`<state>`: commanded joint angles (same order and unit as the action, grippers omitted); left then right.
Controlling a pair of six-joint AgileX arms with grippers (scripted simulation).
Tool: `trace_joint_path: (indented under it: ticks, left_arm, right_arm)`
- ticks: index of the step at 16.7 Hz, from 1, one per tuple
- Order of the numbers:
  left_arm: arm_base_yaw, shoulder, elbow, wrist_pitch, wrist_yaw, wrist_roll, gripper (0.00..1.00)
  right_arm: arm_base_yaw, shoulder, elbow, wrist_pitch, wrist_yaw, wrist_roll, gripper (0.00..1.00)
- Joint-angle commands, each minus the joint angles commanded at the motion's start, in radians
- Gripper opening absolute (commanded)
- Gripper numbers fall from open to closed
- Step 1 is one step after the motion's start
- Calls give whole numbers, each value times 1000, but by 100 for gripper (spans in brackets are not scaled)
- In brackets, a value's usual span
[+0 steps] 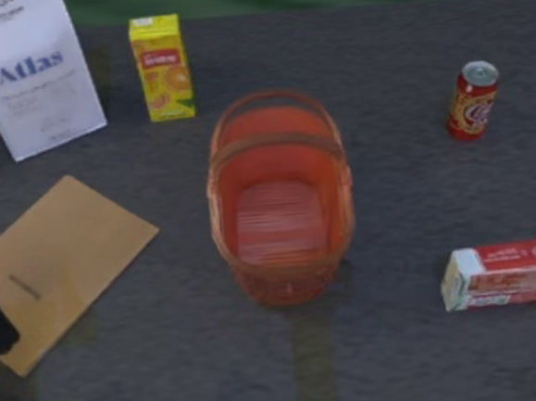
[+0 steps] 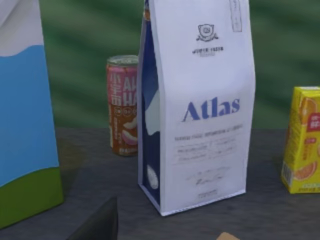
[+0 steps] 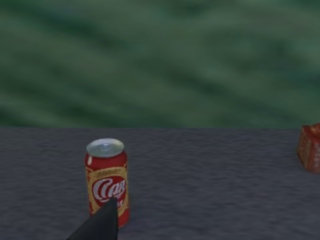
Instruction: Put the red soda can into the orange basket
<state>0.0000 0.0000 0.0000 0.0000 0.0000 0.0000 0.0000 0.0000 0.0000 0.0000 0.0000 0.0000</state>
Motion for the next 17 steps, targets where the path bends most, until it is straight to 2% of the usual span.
trace_joint_path:
  ticks: [4, 8, 12, 17]
  left_arm:
    - [0, 0, 0, 0, 0, 0, 100]
    - [0, 0, 0, 0, 0, 0, 100]
    - [0, 0, 0, 0, 0, 0, 100]
    - [0, 0, 0, 0, 0, 0, 100]
  right_arm:
    - [2, 25, 23, -16, -1, -5, 100]
    - [10, 188, 167, -119, -3, -35, 100]
    - [19, 472, 415, -294, -2, -91, 100]
    - [42, 937, 832, -577, -6, -190, 100]
